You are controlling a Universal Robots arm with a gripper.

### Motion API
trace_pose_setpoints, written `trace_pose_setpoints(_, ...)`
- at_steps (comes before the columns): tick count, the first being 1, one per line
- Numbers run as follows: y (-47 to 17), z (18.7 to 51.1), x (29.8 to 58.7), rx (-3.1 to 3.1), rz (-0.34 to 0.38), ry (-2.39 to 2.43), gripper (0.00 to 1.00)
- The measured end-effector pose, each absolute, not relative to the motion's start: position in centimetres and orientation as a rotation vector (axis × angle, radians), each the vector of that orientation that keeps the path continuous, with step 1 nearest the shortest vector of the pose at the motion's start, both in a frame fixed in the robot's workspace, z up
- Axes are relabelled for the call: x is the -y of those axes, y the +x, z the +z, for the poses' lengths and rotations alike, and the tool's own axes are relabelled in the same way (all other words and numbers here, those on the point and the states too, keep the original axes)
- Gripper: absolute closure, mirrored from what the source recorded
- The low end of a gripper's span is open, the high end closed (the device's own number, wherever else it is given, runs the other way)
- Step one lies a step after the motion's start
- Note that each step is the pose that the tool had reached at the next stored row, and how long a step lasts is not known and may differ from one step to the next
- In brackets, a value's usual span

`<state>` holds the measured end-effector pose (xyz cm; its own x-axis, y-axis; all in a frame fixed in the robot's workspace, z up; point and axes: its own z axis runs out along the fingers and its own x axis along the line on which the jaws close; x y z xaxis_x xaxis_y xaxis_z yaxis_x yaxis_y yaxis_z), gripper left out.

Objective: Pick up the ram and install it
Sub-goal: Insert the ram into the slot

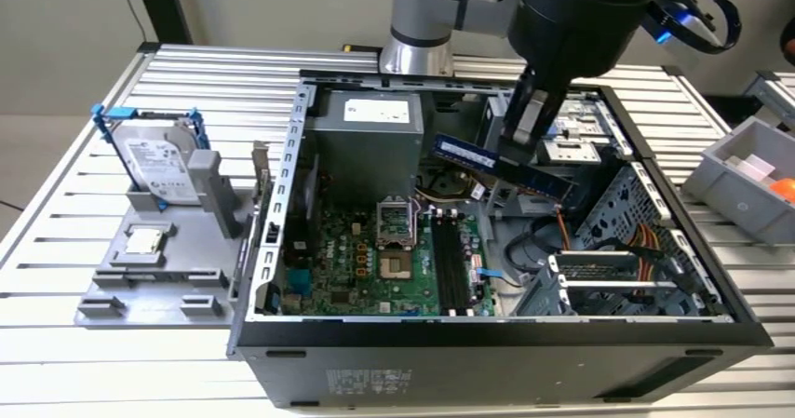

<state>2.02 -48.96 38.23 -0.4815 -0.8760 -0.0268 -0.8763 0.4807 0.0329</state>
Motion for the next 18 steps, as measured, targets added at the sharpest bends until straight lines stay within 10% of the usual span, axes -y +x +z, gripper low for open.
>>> trace_pose_setpoints(18, 2.02, 38.23, 48.96, -2.83, 0.065, -1.338, 1.0)
